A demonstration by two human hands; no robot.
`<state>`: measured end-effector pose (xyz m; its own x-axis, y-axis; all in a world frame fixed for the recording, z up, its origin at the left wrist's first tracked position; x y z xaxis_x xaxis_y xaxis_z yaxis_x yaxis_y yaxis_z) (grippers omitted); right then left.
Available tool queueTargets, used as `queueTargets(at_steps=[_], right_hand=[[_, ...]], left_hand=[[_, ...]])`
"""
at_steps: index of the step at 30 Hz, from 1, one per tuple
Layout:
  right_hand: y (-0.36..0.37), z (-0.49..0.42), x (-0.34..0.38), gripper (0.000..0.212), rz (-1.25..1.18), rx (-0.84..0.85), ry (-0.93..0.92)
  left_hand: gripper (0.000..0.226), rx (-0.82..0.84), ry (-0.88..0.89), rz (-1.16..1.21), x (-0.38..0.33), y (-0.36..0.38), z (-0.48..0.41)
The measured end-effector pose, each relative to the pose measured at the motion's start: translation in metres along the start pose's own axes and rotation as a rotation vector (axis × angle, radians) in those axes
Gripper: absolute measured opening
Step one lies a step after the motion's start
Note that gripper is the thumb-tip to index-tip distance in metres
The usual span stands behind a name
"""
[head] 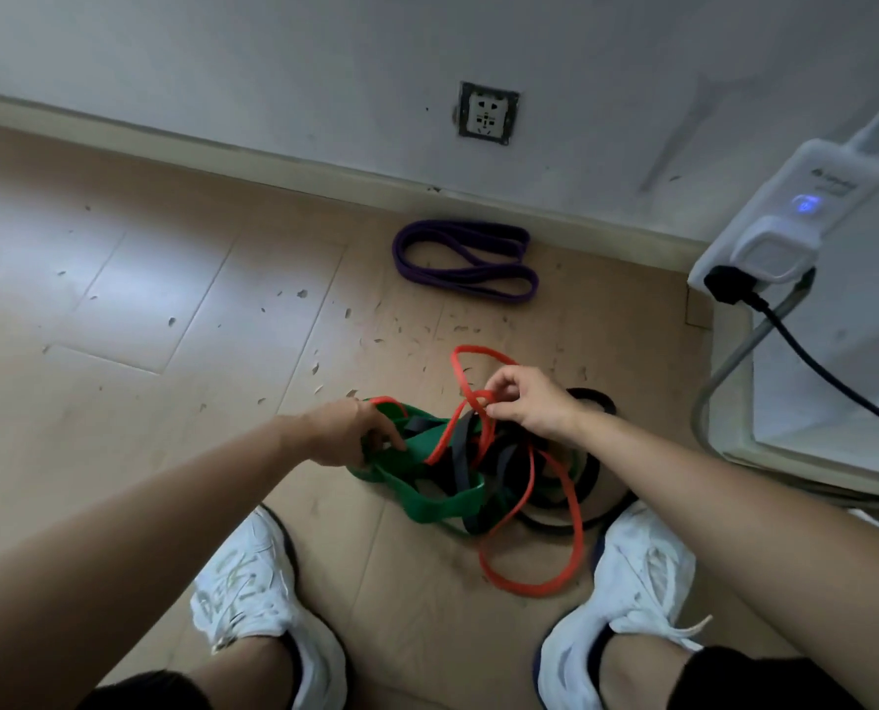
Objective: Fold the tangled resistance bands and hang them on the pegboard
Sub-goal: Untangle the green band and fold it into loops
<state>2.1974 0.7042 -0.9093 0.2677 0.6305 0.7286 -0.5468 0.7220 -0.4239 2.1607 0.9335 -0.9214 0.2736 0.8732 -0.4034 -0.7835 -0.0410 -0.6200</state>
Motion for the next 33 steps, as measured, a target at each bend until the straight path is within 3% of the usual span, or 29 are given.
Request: queueTargets(at_steps=[3, 5, 7, 9, 13, 16, 20, 22, 25, 28, 30, 33], right_hand=[[0.003, -0.001, 0.005, 0.015, -0.083, 0.018, 0.027], [-0.004, -0.001, 0.003, 0.015, -0.058, -0.060, 0.023], [-0.011, 0.000, -0.001, 0.022, 0.088, -0.096, 0.000], [-0.009, 0.005, -0.013, 0.033, 0.274, -0.004, 0.018], [-0.002, 0.019, -0.044, 0.064, 0.720, 0.168, 0.062], [0.003, 0.021, -0.044, 0.055, 0.795, 0.136, 0.002], [-0.003, 0.019, -0.044, 0.035, 0.880, 0.198, 0.064], [-0.009, 0.019, -0.030, 0.033, 0.913, 0.192, 0.057], [-0.005, 0.018, 0.009, 0.033, 0.942, 0.085, -0.101], [0.030, 0.015, 0.040, 0.069, 0.965, 0.095, -0.339], [0.059, 0.007, 0.039, 0.094, 0.985, 0.206, -0.353], [0.086, -0.006, 0.029, 0.096, 1.146, 0.272, -0.361]], left_hand=[[0.073, 0.193, -0.023, 0.071, 0.002, 0.015, 0.007], [0.077, 0.222, -0.028, 0.068, 0.001, 0.018, 0.011], [0.054, 0.067, -0.018, 0.049, 0.004, 0.008, 0.010], [0.035, -0.067, -0.033, -0.010, 0.010, 0.004, 0.011], [0.043, -0.161, -0.027, -0.054, 0.014, 0.016, 0.010], [0.035, -0.280, -0.031, -0.066, 0.016, 0.014, 0.008], [0.030, -0.322, -0.080, -0.133, 0.020, -0.001, 0.013], [0.038, -0.363, -0.120, -0.129, 0.022, -0.013, 0.020], [0.060, -0.385, -0.168, -0.037, 0.025, -0.020, 0.027], [0.088, -0.313, -0.050, -0.107, 0.023, -0.002, 0.028], [0.114, -0.250, -0.013, -0.225, 0.024, 0.014, 0.030], [0.132, -0.238, -0.014, -0.328, 0.030, 0.031, 0.030]])
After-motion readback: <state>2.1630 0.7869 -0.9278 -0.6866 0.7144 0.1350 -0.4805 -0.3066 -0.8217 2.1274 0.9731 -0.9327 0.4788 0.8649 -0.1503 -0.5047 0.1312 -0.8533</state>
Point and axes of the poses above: each hand's wrist, its own z-axis away from the middle knuckle, its own y-axis out of the palm, x = y × z, the point moved 8 cm from there along -z, towards the middle knuckle, and after that the axes turned 3 degrees about z, right-handed, at the moved point
